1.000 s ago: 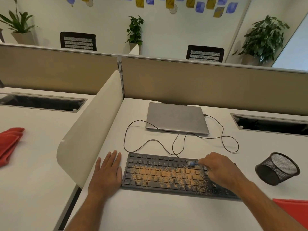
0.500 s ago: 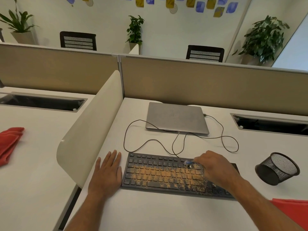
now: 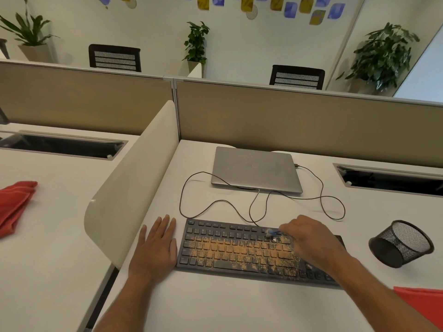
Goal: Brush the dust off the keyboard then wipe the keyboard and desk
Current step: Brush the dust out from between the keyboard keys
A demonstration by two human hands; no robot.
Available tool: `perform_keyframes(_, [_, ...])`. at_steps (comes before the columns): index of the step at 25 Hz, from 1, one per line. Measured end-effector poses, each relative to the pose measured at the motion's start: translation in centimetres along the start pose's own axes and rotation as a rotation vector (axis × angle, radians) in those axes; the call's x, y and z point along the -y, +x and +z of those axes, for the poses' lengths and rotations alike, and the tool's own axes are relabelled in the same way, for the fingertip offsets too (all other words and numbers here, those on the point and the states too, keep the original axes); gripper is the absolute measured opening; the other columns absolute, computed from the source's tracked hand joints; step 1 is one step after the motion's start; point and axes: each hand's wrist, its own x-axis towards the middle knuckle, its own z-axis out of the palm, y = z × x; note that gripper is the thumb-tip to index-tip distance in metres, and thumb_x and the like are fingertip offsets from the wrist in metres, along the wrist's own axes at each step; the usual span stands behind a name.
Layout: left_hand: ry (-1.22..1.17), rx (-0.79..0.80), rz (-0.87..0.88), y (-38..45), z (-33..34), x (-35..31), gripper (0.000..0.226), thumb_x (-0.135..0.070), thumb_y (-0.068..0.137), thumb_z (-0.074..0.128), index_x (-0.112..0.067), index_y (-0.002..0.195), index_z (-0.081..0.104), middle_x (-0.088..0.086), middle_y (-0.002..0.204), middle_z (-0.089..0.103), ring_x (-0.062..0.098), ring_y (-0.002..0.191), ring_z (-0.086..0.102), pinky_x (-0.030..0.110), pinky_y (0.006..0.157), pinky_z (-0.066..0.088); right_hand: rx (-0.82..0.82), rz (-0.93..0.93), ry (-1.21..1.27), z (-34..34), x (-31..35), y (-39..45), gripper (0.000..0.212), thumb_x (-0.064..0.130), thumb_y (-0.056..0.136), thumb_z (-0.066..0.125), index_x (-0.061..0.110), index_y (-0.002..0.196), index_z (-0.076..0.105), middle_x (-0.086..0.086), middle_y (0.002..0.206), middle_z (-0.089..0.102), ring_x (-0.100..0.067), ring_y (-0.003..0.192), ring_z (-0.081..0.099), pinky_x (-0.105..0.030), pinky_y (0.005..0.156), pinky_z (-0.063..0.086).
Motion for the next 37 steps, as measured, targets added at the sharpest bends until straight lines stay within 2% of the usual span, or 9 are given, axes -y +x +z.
perform_keyframes(5, [-0.013, -0.011, -0.002, -0.1, -0.1, -0.1, 0.078, -0.048, 0.088, -0.004, -0.022, 0.16, 0.01, -0.007, 0.167, 0.005, 0.009, 0.153, -0.005, 0.04, 0.124, -0.008, 0.163, 0.058, 0.07, -0.8, 0.2, 0.2, 0.027, 0.015, 0.091, 0.051, 0.03, 0.106, 0.067, 0.017, 0.082, 0.059, -0.006, 0.076, 0.047, -0.022, 0.065, 0.037])
perform_keyframes(9, [-0.023, -0.013, 0.003, 0.0, -0.1, -0.1, 0.077, -0.048, 0.089, -0.003, -0.021, 0.16, 0.012, -0.007, 0.167, 0.006, 0.01, 0.153, -0.003, 0.041, 0.125, -0.007, -0.092, 0.187, 0.281, -1.3, 0.1, 0.4, 0.016, 0.018, 0.088, 0.059, 0.023, 0.094, 0.074, 0.011, 0.082, 0.073, -0.005, 0.068, 0.061, -0.019, 0.066, 0.049])
perform_keyframes(15, [-0.023, -0.013, 0.0, 0.1, 0.1, 0.1, 0.076, -0.047, 0.09, 0.0, -0.021, 0.16, 0.014, -0.006, 0.167, 0.008, 0.011, 0.153, -0.001, 0.043, 0.125, -0.004, 0.11, 0.166, 0.141, -1.1, 0.5, 0.6, 0.02, 0.024, 0.091, 0.053, 0.024, 0.093, 0.073, 0.01, 0.079, 0.071, -0.006, 0.063, 0.058, -0.018, 0.061, 0.047])
perform_keyframes(21, [-0.006, -0.007, 0.001, 0.0, 0.1, 0.1, 0.077, -0.048, 0.089, -0.003, -0.023, 0.16, 0.01, -0.007, 0.167, 0.004, 0.01, 0.153, -0.005, 0.042, 0.125, -0.007, -0.08, 0.257, 0.28, -1.5, 0.6, 1.2, 0.019, 0.018, 0.086, 0.059, 0.023, 0.077, 0.074, 0.018, 0.064, 0.066, -0.002, 0.06, 0.058, -0.026, 0.062, 0.05])
perform_keyframes(24, [-0.011, -0.001, 0.0, 0.1, 0.1, 0.0, 0.076, -0.048, 0.089, -0.003, -0.023, 0.16, 0.008, -0.007, 0.167, 0.002, 0.01, 0.153, -0.006, 0.041, 0.124, -0.008, 0.0, 0.257, 0.236, -1.1, 1.2, 1.1, 0.022, 0.02, 0.089, 0.055, 0.021, 0.08, 0.075, 0.012, 0.072, 0.07, -0.006, 0.065, 0.059, -0.028, 0.066, 0.051])
perform_keyframes(27, [-0.01, -0.005, 0.0, 0.0, 0.1, 0.0, 0.076, -0.049, 0.089, -0.003, -0.023, 0.16, 0.009, -0.007, 0.167, 0.002, 0.01, 0.153, -0.006, 0.041, 0.124, -0.008, 0.139, 0.242, 0.171, -1.8, 1.2, 1.4, 0.022, 0.019, 0.087, 0.053, 0.019, 0.077, 0.073, 0.016, 0.063, 0.062, -0.006, 0.061, 0.054, -0.022, 0.057, 0.041])
perform_keyframes(29, [-0.011, -0.007, -0.001, 0.0, 0.0, 0.0, 0.077, -0.048, 0.089, -0.003, -0.023, 0.16, 0.01, -0.008, 0.167, 0.003, 0.009, 0.153, -0.005, 0.041, 0.124, -0.007, 0.091, 0.258, 0.226, -2.1, 1.1, 1.5, 0.023, 0.016, 0.086, 0.055, 0.022, 0.072, 0.072, 0.019, 0.056, 0.055, -0.004, 0.055, 0.051, -0.018, 0.051, 0.033])
perform_keyframes(32, [-0.004, -0.011, 0.0, 0.0, 0.1, 0.0, 0.077, -0.047, 0.089, -0.003, -0.023, 0.16, 0.012, -0.007, 0.167, 0.005, 0.01, 0.153, -0.004, 0.041, 0.125, -0.007, -0.087, 0.267, 0.344, -1.6, 1.3, 1.7, 0.024, 0.016, 0.087, 0.056, 0.021, 0.072, 0.073, 0.016, 0.057, 0.063, -0.004, 0.056, 0.058, -0.024, 0.055, 0.048])
perform_keyframes(37, [-0.006, -0.014, 0.001, 0.0, 0.1, 0.0, 0.076, -0.047, 0.089, -0.002, -0.023, 0.16, 0.013, -0.006, 0.167, 0.006, 0.01, 0.154, -0.002, 0.041, 0.125, -0.006, 0.05, 0.233, 0.275, -0.6, 2.0, 1.4, 0.026, 0.018, 0.088, 0.052, 0.017, 0.073, 0.073, 0.009, 0.06, 0.066, -0.01, 0.056, 0.057, -0.029, 0.058, 0.05])
